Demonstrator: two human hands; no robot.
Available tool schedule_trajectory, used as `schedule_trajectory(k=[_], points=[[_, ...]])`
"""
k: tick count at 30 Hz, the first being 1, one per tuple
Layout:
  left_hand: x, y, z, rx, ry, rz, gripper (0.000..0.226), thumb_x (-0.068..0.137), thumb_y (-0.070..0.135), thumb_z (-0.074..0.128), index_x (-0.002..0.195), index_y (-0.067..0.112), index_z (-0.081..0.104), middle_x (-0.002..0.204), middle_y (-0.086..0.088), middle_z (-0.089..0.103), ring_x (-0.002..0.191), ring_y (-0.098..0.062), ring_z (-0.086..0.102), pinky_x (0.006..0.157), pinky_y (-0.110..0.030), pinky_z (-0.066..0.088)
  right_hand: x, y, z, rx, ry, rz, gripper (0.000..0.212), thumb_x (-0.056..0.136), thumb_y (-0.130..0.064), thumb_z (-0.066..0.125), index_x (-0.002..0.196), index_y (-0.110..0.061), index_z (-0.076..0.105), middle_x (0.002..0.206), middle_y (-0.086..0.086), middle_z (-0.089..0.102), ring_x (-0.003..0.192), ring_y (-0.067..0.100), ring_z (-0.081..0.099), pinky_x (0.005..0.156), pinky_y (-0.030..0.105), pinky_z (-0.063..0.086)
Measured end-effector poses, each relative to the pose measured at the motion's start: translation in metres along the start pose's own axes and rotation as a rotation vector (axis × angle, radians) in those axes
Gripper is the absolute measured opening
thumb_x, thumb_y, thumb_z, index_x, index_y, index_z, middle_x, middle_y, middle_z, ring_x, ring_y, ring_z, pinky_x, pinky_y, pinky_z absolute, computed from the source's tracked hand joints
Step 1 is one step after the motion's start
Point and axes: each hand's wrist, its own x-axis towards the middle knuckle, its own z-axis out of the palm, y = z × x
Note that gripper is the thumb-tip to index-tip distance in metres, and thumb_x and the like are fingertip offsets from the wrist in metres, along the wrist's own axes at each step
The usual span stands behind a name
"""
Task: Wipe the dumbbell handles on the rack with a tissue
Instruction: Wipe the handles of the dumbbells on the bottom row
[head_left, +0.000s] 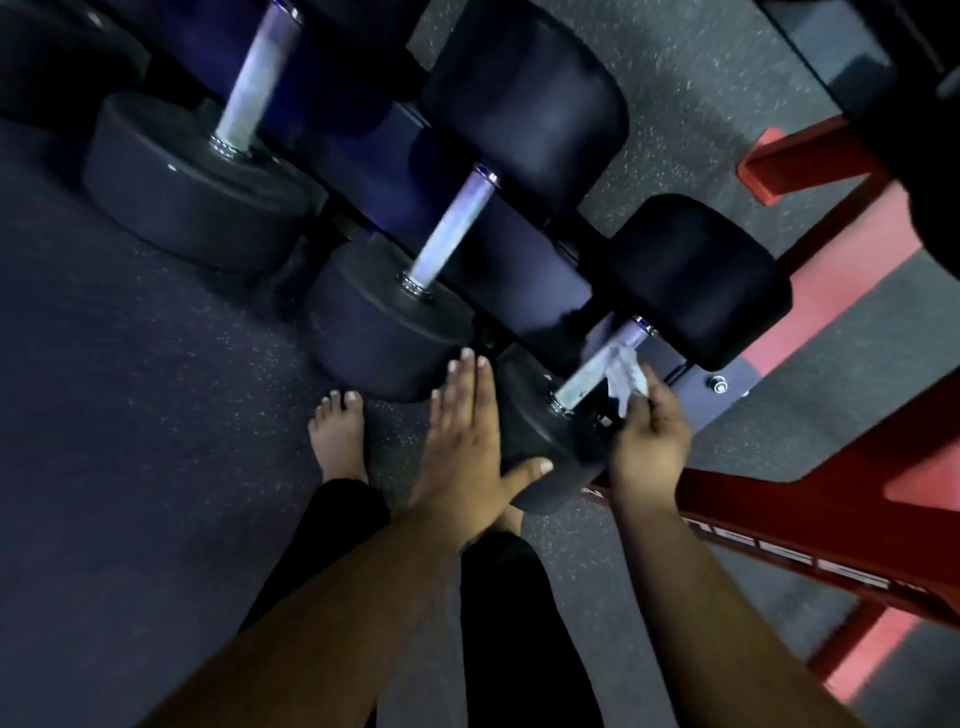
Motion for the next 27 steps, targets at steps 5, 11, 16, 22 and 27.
schedule_trajectory(k=[5, 11, 16, 22, 27], points=[[0.018, 0.024, 0.036, -0.211, -0.121, -0.235, 0.154, 0.058, 0.07, 0.084, 0.158, 0.004, -0.013, 0.168, -0.012, -0.01, 0.155, -0.025, -0.01, 0.126, -0.046, 0.003, 0.014, 0.015, 0.008, -0.08, -0.318, 0.221, 0.026, 0.091, -0.004, 0.049, 0.098, -0.011, 0.073, 0.1, 0.011, 0.075, 0.094, 0.022, 0.066, 0.09, 0.037, 0.052], [0.022, 0.026, 0.046, -0.203, -0.068, -0.285, 0.16, 0.051, 0.059, 0.093, 0.158, 0.008, -0.014, 0.169, -0.008, -0.009, 0.155, -0.022, -0.011, 0.126, -0.041, -0.003, 0.047, -0.01, 0.018, 0.456, -0.052, 0.474, 0.026, 0.096, 0.009, 0.042, 0.105, -0.006, 0.061, 0.093, 0.012, 0.065, 0.083, 0.022, 0.063, 0.072, 0.029, 0.054], [0.02, 0.025, 0.048, -0.196, -0.023, -0.284, 0.156, 0.048, 0.057, 0.093, 0.159, 0.008, -0.006, 0.169, -0.01, 0.0, 0.156, -0.023, -0.004, 0.126, -0.044, 0.003, 0.018, 0.002, 0.029, 0.328, -0.199, 0.427, 0.028, 0.101, 0.001, 0.042, 0.106, -0.007, 0.069, 0.099, 0.013, 0.074, 0.088, 0.023, 0.07, 0.08, 0.034, 0.057], [0.021, 0.025, 0.045, -0.184, -0.06, -0.266, 0.154, 0.051, 0.059, 0.092, 0.159, 0.009, -0.006, 0.168, -0.009, -0.003, 0.155, -0.024, -0.005, 0.126, -0.045, 0.003, 0.06, -0.018, 0.009, 0.216, -0.054, 0.292, 0.016, 0.102, -0.004, 0.046, 0.097, -0.01, 0.06, 0.081, -0.005, 0.055, 0.071, 0.005, 0.056, 0.069, 0.021, 0.05], [0.019, 0.024, 0.039, -0.2, -0.097, -0.246, 0.151, 0.057, 0.054, 0.092, 0.159, 0.009, -0.01, 0.168, -0.009, -0.009, 0.155, -0.025, -0.008, 0.126, -0.044, 0.0, 0.02, -0.002, 0.015, 0.13, -0.338, 0.372, 0.032, 0.098, 0.003, 0.04, 0.093, -0.01, 0.069, 0.089, 0.007, 0.073, 0.08, 0.016, 0.068, 0.073, 0.026, 0.057]])
